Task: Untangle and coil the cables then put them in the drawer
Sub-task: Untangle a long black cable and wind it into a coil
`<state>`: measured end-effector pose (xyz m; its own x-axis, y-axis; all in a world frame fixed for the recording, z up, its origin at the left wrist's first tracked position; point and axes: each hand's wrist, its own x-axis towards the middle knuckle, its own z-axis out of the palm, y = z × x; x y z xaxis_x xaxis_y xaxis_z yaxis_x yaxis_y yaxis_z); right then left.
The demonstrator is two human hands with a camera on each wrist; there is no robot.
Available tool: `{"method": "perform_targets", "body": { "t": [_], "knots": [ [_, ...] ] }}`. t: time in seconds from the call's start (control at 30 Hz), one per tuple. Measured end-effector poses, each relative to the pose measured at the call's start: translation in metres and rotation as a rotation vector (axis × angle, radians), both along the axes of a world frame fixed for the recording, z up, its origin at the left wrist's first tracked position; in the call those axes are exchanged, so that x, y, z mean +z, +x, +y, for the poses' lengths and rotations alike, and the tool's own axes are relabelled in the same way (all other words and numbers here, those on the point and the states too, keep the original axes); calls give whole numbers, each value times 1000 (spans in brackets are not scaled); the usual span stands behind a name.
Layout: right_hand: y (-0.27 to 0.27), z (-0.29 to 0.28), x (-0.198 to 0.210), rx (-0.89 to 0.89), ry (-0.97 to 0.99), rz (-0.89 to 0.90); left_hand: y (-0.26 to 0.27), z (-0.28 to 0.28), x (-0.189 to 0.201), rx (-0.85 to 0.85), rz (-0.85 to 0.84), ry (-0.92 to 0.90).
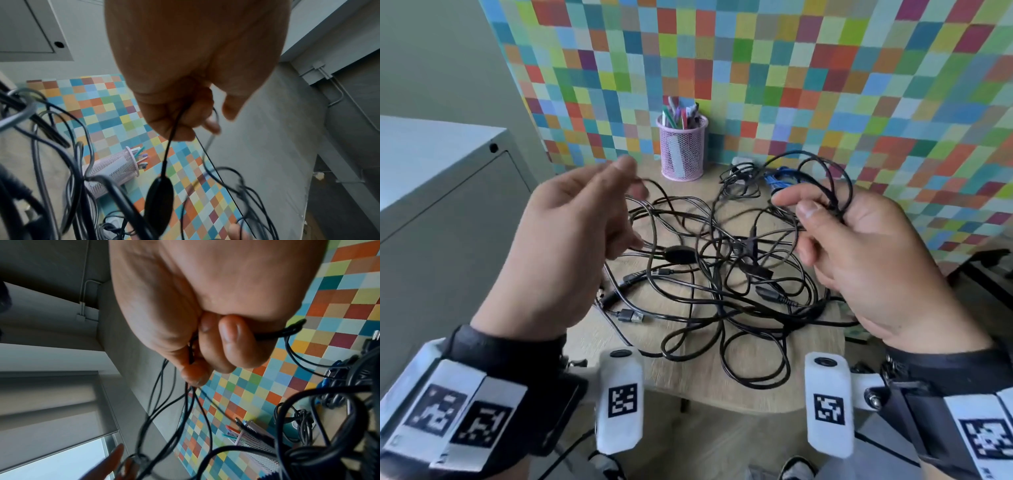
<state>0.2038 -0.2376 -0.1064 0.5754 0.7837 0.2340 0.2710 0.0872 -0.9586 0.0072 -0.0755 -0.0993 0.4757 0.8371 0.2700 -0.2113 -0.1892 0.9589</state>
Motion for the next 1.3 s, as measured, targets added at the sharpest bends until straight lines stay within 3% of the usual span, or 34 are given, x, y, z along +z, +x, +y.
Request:
{"method": "perform_targets", "body": {
  "t": [0.07,0.13,0.27,0.37,0.5,0.67,0.87,1.0,1.3],
  "knots": [
    [0,-1,0,14,-2,18,-1,0,1,51,34,86],
    [3,-1,0,0,8,68,-2,4,1,168,-57,92],
    [17,-2,-7,-112,-21,148,-4,20,1,319,-273,-51],
    [24,-3,-9,-169,-33,180,-7,27,1,317,-290,-128],
    [22,-3,-7,-169,-22,202,-9,22,3,220,-124,-46],
    [15,-3,-1,-116,-11,203,-8,12,1,280,161,181],
    [0,-5,9,-24,32,195,1,-25,10,202,219,455],
    [-11,-5,14,32,33,182,9,-43,8,92,337,531],
    [-32,-3,23,117,72,163,14,-52,0,84,577,698]
  ]
}}
